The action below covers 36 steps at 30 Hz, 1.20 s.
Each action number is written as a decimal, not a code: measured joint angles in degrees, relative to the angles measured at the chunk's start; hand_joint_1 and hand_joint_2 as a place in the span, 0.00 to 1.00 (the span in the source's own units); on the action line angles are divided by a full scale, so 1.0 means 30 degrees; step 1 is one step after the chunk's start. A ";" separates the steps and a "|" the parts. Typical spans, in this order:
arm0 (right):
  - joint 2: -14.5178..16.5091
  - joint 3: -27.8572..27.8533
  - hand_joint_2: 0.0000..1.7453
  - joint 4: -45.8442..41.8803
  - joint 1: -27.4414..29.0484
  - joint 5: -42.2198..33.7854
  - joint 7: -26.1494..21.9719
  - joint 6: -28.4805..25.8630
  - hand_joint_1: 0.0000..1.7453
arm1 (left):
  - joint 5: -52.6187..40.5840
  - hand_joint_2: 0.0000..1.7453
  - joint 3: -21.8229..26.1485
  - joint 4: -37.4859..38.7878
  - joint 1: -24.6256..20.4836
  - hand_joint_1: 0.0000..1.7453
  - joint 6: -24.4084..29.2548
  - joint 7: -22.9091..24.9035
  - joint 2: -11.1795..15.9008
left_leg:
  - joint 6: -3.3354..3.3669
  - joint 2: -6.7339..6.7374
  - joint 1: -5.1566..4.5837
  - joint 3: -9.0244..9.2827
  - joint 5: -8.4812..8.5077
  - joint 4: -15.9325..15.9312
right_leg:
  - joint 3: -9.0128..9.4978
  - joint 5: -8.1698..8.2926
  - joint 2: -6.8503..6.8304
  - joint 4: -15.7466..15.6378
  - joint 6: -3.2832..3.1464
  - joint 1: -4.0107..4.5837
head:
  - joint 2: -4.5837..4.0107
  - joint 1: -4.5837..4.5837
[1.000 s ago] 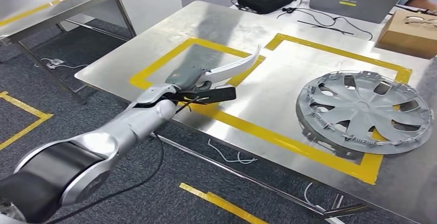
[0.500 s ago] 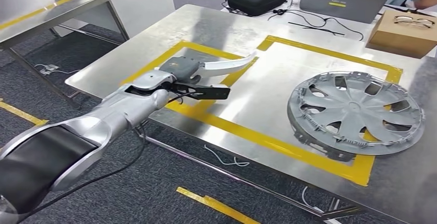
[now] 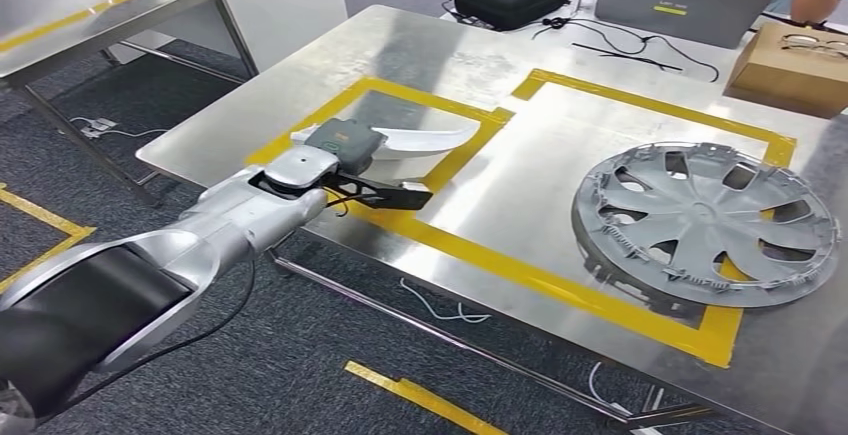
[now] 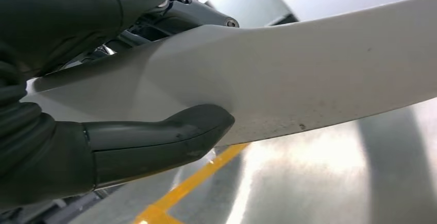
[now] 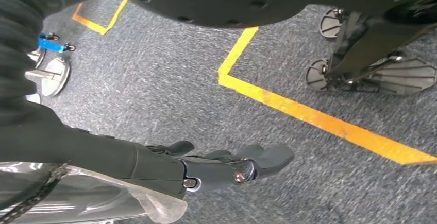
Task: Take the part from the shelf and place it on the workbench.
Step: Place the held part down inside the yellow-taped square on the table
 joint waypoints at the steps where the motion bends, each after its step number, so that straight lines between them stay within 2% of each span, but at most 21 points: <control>1: 0.0002 -0.0009 1.00 0.0000 -0.0007 0.0016 0.0002 -0.0038 0.00 | 0.0339 1.00 0.0104 0.0022 0.0061 1.00 0.0737 0.0262 0.0024 | -0.0083 -0.0002 -0.0022 -0.0031 0.0014 0.0003 | 0.0094 -0.0055 0.0012 -0.0112 -0.0066 0.0027 | 0.0000 -0.0005; 3: 0.0022 -0.0035 1.00 0.0000 0.0005 0.0051 0.0005 -0.0117 0.00 | 0.0881 1.00 0.0469 0.0073 0.0196 1.00 0.1986 0.0740 0.0122 | -0.0265 -0.0001 0.0011 -0.0022 -0.0021 0.0036 | 0.0119 0.0028 0.0015 -0.0198 -0.0253 -0.0002 | 0.0000 -0.0005; 5: 0.0062 -0.0084 1.00 0.0000 -0.0010 0.0069 0.0005 -0.0175 0.00 | 0.1065 1.00 0.0832 0.0148 0.0273 1.00 0.2469 0.1112 0.0297 | -0.0485 0.0011 0.0061 -0.0317 -0.0613 0.0846 | 0.0224 0.0095 -0.0006 -0.0315 -0.0483 -0.0070 | 0.0000 -0.0023; 8: 0.0098 -0.0184 1.00 0.0000 -0.0040 0.0055 0.0024 -0.0211 0.00 | 0.1264 1.00 0.1297 0.0392 0.0508 1.00 0.2336 0.1535 0.0645 | -0.0742 0.0027 0.0191 -0.1811 -0.2269 0.4274 | 0.0255 0.0089 -0.0001 -0.0338 -0.0660 -0.0091 | 0.0000 -0.0045; 9: 0.0106 -0.0222 1.00 0.0000 -0.0018 0.0042 0.0033 -0.0215 0.00 | 0.1324 1.00 0.1442 0.0490 0.0657 1.00 0.2227 0.1670 0.0756 | -0.0782 0.0028 0.0225 -0.2175 -0.2486 0.5084 | 0.0255 0.0085 0.0006 -0.0330 -0.0666 -0.0090 | 0.0000 -0.0047; 10: 0.0118 -0.0262 1.00 0.0000 0.0010 0.0029 0.0040 -0.0217 0.00 | 0.1355 1.00 0.1563 0.0568 0.0802 1.00 0.2141 0.1808 0.0840 | -0.0795 0.0029 0.0249 -0.2247 -0.2364 0.5251 | 0.0253 0.0084 0.0008 -0.0318 -0.0665 -0.0090 | 0.0000 -0.0049; 11: 0.0137 -0.0303 1.00 0.0000 0.0031 0.0018 0.0044 -0.0222 0.00 | 0.1379 1.00 0.1683 0.0628 0.0911 1.00 0.2090 0.1933 0.0917 | -0.0780 0.0030 0.0267 -0.1958 -0.1912 0.4672 | 0.0255 0.0081 0.0004 -0.0304 -0.0655 -0.0089 | 0.0000 -0.0049; 13: 0.0186 -0.0372 1.00 0.0000 0.0031 0.0004 0.0038 -0.0257 0.00 | 0.1459 1.00 0.1965 0.0696 0.0989 1.00 0.2107 0.2084 0.1053 | -0.0685 0.0034 0.0267 -0.0712 -0.0743 0.2170 | 0.0246 0.0058 -0.0018 -0.0265 -0.0583 -0.0062 | 0.0000 -0.0043; 15: 0.0222 -0.0439 1.00 0.0000 -0.0011 -0.0013 0.0024 -0.0306 0.00 | 0.1604 1.00 0.2317 0.0719 0.1026 1.00 0.2152 0.2105 0.1159 | -0.0567 0.0025 0.0217 0.0172 -0.0248 0.0347 | 0.0188 0.0047 -0.0035 -0.0218 -0.0423 0.0001 | 0.0000 -0.0027; 18: 0.0240 -0.0537 1.00 0.0000 -0.0018 -0.0026 0.0031 -0.0359 0.00 | 0.1825 1.00 0.2841 0.0754 0.1240 1.00 0.2176 0.2052 0.1299 | -0.0303 0.0029 0.0179 0.0305 -0.0234 -0.0030 | 0.0100 0.0055 -0.0038 -0.0243 -0.0117 -0.0006 | 0.0000 -0.0023; 20: 0.0242 -0.0614 1.00 0.0000 -0.0003 -0.0026 0.0033 -0.0370 0.00 | 0.1912 1.00 0.3130 0.0759 0.1322 1.00 0.2200 0.1996 0.1368 | -0.0061 0.0055 0.0242 0.0336 -0.0139 -0.0133 | -0.0233 -0.0427 -0.0039 0.0351 0.0062 -0.0022 | 0.0000 0.0006; 21: 0.0242 -0.0648 1.00 0.0000 0.0006 -0.0026 0.0033 -0.0375 0.00 | 0.1938 1.00 0.3234 0.0761 0.1339 1.00 0.2210 0.1985 0.1386 | 0.0036 0.0066 0.0268 0.0346 -0.0110 -0.0165 | -0.0649 -0.0949 -0.0040 0.1228 0.0118 -0.0034 | 0.0000 0.0011; 23: 0.0242 -0.0710 1.00 0.0000 0.0028 -0.0024 0.0049 -0.0383 0.00 | 0.1987 1.00 0.3398 0.0776 0.1424 1.00 0.2231 0.1952 0.1413 | 0.0139 0.0059 0.0240 0.0328 -0.0117 -0.0158 | -0.1776 -0.2121 -0.0039 0.3775 0.0189 -0.0041 | 0.0000 0.0024; 24: 0.0242 -0.0740 1.00 0.0000 0.0034 -0.0016 0.0069 -0.0384 0.00 | 0.2016 1.00 0.3468 0.0785 0.1511 1.00 0.2242 0.1890 0.1414 | 0.0154 0.0051 0.0222 0.0328 -0.0124 -0.0155 | -0.2243 -0.2406 -0.0038 0.4761 0.0207 -0.0043 | 0.0000 0.0015; 25: 0.0242 -0.0763 1.00 0.0000 0.0037 -0.0005 0.0089 -0.0382 0.00 | 0.2045 1.00 0.3539 0.0792 0.1600 1.00 0.2271 0.1786 0.1414 | 0.0159 0.0039 0.0209 0.0330 -0.0131 -0.0147 | -0.2433 -0.2353 -0.0037 0.5110 0.0211 -0.0039 | 0.0000 0.0020; 26: 0.0242 -0.0780 1.00 0.0000 0.0036 0.0011 0.0109 -0.0375 0.00 | 0.2072 1.00 0.3619 0.0796 0.1674 1.00 0.2305 0.1661 0.1412 | 0.0155 0.0026 0.0201 0.0336 -0.0138 -0.0135 | -0.2259 -0.1953 -0.0038 0.4695 0.0191 -0.0038 | 0.0000 0.0017; 28: 0.0242 -0.0789 1.00 0.0000 0.0027 0.0044 0.0115 -0.0355 0.00 | 0.2100 1.00 0.3801 0.0796 0.1732 1.00 0.2420 0.1410 0.1405 | 0.0103 0.0007 0.0196 0.0354 -0.0181 -0.0102 | -0.1098 -0.0721 -0.0042 0.2248 0.0085 -0.0031 | 0.0000 0.0020; 30: 0.0242 -0.0798 1.00 0.0000 -0.0001 0.0076 0.0116 -0.0324 0.00 | 0.2103 1.00 0.3963 0.0796 0.1711 1.00 0.2593 0.1184 0.1404 | -0.0030 0.0003 0.0128 0.0297 -0.0223 -0.0034 | 0.0007 -0.0129 -0.0040 0.0190 -0.0029 0.0003 | 0.0000 0.0009; 31: 0.0244 -0.0801 1.00 0.0000 -0.0009 0.0100 0.0118 -0.0300 0.00 | 0.2098 1.00 0.4025 0.0796 0.1716 1.00 0.2673 0.1033 0.1391 | -0.0110 0.0007 0.0108 0.0259 -0.0216 -0.0023 | 0.0213 -0.0138 -0.0031 -0.0161 -0.0076 0.0035 | 0.0000 0.0000; 34: 0.0284 -0.0803 1.00 0.0002 0.0008 0.0231 0.0124 -0.0206 0.00 | 0.2049 1.00 0.4187 0.0790 0.1746 1.00 0.2844 0.0487 0.1259 | -0.0374 0.0020 0.0126 0.0185 -0.0298 0.0071 | 0.0320 -0.0082 -0.0028 -0.0288 -0.0308 0.0023 | 0.0002 -0.0020; 36: 0.0332 -0.0803 1.00 0.0005 -0.0015 0.0317 0.0124 -0.0169 0.00 | 0.2027 1.00 0.4298 0.0785 0.1713 1.00 0.2977 0.0232 0.1151 | -0.0587 0.0031 0.0170 -0.0274 -0.1021 0.1204 | 0.0418 -0.0028 -0.0059 -0.0410 -0.0504 -0.0058 | 0.0002 -0.0060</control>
